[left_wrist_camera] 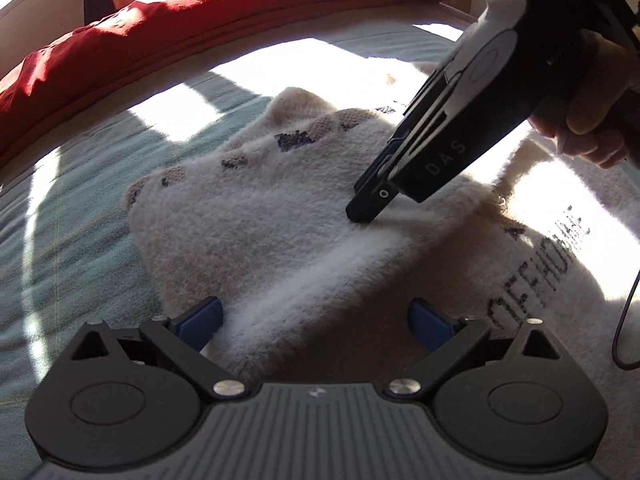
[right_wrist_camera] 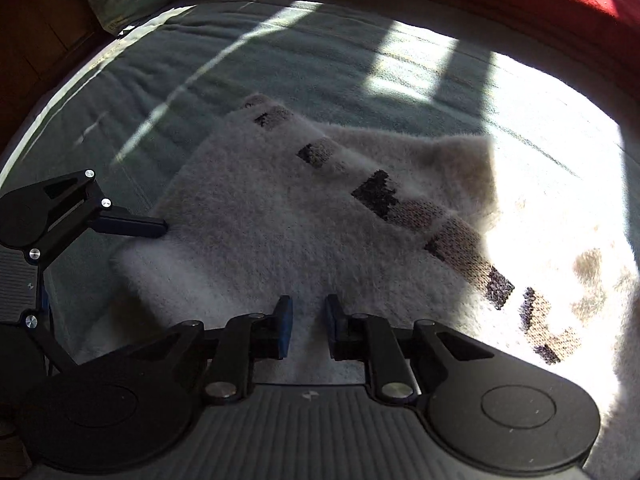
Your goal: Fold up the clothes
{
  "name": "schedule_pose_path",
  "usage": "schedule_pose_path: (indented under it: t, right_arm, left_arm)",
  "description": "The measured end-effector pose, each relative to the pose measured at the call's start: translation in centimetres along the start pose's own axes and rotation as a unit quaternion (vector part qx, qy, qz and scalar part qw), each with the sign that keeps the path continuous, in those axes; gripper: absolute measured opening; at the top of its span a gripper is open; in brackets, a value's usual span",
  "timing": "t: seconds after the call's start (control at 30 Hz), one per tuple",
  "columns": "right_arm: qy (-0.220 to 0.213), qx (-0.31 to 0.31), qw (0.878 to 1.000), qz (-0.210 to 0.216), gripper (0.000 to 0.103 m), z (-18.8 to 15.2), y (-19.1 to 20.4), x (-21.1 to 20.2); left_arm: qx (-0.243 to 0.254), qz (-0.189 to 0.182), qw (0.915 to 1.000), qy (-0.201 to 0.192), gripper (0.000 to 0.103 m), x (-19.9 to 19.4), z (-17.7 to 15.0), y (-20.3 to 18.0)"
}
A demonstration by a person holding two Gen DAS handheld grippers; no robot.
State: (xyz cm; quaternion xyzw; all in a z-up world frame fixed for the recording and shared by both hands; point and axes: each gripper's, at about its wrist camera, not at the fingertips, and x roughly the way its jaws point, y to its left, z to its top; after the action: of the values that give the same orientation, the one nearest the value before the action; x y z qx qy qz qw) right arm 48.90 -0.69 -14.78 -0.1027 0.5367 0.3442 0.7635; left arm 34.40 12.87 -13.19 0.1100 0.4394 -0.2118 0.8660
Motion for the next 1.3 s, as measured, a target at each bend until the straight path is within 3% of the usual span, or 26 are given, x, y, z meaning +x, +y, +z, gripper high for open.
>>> schedule_pose_path:
  t: [0.07,0.23,0.33,0.43,0.5,0.57,0.73,0.9,1.07,1.2,1.3]
  right_arm:
    - [0.0,0.013,1.0,0.008,0.021,0.2,-0.4,-0.8]
    - [0.028,0.013,1.0,0.006,0.027,-0.1,-0.4,-0.7]
    - [0.04,0.01,0.999,0.001,0.027,0.3,-0.2,-0.9]
    - [0.024,0.003,1.0,0.01,0.027,1.9,0.5,-1.8]
    - [0.008,-0.007,1.0,0.02,0.027,3.7,1.2,-1.9]
    - [-0.002,-0.023,0.999,0.03,0.027,5.7,2.4,-1.3]
    - [-0.012,-0.074,0.996,0.052,0.027,9.3,5.5,1.8]
    - [0.012,-0.116,0.993,0.025,0.026,9.9,6.7,5.8]
    - [0.01,-0.101,0.994,0.033,0.026,10.0,6.1,5.8]
    - [-0.039,-0.089,0.994,0.047,0.027,11.2,6.0,4.4]
    - [-0.017,-0.087,0.996,0.021,0.028,11.6,5.6,6.7]
  left_arm:
    - [0.009,-0.003,0.9999,-0.007,0.099,-0.5,-0.1,-0.4]
    - [0.007,-0.019,0.9992,0.034,0.099,1.2,-2.0,-1.0]
    - [0.035,-0.006,0.999,0.026,0.099,0.5,-1.7,-1.7]
    - [0.029,0.004,0.9996,-0.005,0.099,-1.1,-1.1,-1.3]
    - [0.015,0.006,0.9999,0.001,0.099,-0.9,-1.2,-0.7]
    - [0.002,0.0,0.9996,0.028,0.099,0.1,-1.9,-0.1]
    - [0.036,0.014,0.9992,0.016,0.1,0.2,-2.9,-1.1]
    - [0.009,0.005,1.0,0.0,0.101,0.0,-3.5,-0.3]
    - [-0.005,0.001,0.9999,-0.012,0.102,0.0,-3.7,-0.2]
    - [-0.009,0.001,0.9998,-0.015,0.102,0.0,-3.8,-0.2]
    - [-0.004,0.002,0.9999,-0.013,0.102,0.2,-3.9,-0.2]
